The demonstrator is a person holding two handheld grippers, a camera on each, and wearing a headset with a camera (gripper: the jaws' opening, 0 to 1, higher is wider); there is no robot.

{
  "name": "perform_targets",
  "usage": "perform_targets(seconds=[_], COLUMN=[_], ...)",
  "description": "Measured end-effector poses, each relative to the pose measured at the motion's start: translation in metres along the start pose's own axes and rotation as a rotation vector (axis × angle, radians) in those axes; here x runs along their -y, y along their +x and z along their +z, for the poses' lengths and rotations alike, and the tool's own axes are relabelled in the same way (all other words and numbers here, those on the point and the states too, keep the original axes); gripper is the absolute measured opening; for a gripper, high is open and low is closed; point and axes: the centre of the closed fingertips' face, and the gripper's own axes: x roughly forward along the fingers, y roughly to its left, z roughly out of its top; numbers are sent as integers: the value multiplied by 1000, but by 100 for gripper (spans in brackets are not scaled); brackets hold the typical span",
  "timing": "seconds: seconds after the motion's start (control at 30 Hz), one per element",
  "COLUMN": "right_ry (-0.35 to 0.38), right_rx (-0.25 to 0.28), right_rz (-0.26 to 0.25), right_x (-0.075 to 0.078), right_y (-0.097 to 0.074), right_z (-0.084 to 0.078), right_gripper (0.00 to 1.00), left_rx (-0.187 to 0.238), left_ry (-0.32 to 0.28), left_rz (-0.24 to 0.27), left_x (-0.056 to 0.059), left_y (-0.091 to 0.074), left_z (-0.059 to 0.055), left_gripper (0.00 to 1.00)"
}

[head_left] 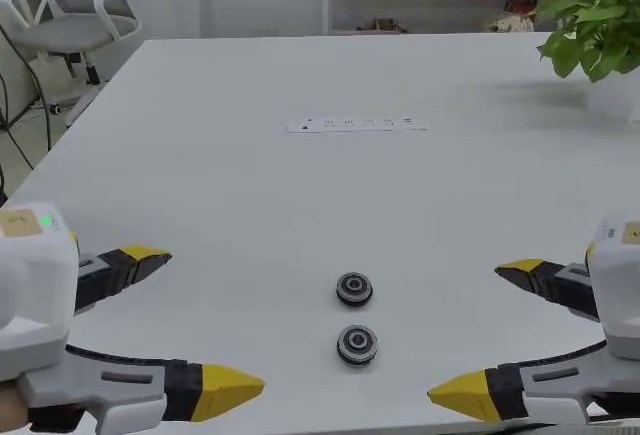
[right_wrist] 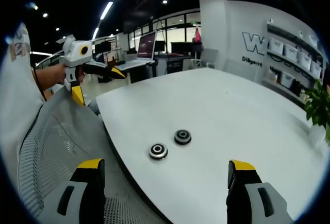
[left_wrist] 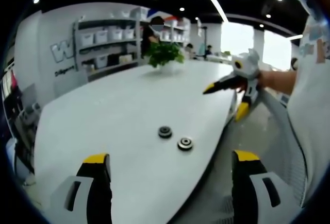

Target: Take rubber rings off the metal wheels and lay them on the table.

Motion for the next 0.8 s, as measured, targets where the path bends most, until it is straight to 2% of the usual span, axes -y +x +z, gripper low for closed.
perform_targets(seconds=[0.47,0.8], right_ry=[-15,-29], right_rx=[20,31], right_rz=[1,-3], right_x=[5,13], right_y=[2,4], right_z=[12,20], right_gripper=[99,99], left_rx=[-3,-1], left_ry=[24,39], left_rz=[5,3], left_x=[-7,-13], left_y=[1,5], left_z=[6,14], left_gripper=[99,99])
